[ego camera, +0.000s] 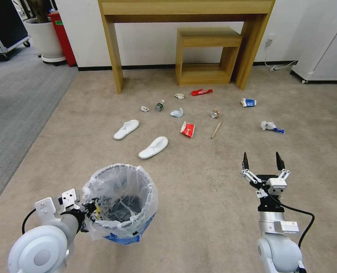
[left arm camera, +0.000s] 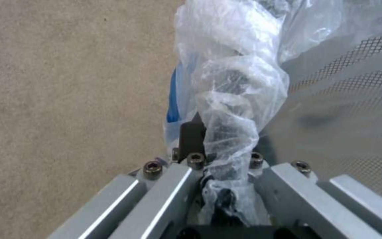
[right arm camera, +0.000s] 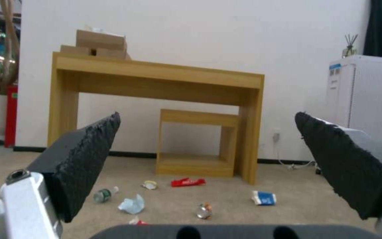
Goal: Pick up the trash bin and place the garbage on the floor into it.
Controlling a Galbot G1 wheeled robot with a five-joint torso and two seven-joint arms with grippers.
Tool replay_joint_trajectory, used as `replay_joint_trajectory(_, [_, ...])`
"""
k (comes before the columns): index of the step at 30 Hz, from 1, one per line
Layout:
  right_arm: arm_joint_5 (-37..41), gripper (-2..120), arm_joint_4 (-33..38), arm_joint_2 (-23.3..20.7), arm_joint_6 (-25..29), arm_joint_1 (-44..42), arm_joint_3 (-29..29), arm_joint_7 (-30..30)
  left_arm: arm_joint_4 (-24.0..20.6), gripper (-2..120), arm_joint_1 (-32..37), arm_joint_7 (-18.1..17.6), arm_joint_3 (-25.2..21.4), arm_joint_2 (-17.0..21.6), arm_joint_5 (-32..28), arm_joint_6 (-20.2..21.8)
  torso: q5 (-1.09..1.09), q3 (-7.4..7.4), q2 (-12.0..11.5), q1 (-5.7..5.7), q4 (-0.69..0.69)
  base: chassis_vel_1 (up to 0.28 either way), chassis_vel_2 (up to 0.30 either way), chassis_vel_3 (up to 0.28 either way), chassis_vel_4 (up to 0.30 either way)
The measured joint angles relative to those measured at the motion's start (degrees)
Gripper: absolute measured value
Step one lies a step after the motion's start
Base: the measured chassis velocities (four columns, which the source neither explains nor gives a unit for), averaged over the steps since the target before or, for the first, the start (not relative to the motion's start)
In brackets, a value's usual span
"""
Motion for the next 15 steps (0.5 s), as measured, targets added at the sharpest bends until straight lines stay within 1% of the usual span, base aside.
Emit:
replay_joint_trajectory(9, [-0.5, 100, -0.6, 0.5, 0.3, 0.5, -0.8, -0.2, -0.7, 0, 0.4, -0.7, -0.9, -0.1, -1.4, 0.3, 0.00, 0.00, 0.0, 0.00, 0.00, 0.000, 0.000, 0.000, 0.000])
replay_joint_trajectory(12, [-0.6, 100, -0.9, 0.5, 0.4, 0.7, -0.9, -0.2, -0.7, 0, 0.6, -0.8, -0.7, -0.4, -1.4, 0.3, 0.00, 0.00, 0.0, -0.01, 0.00, -0.059, 0.068, 0.071, -0.081])
replay_joint_trajectory(15, [-0.6, 100, -1.5, 0.5, 0.6, 0.9, -1.0, -0.3, -0.7, 0, 0.6, -0.9, 0.0, -0.7, -1.3, 0.2, 0.00, -0.01, 0.0, -0.01, 0.00, -0.112, 0.144, 0.136, -0.124])
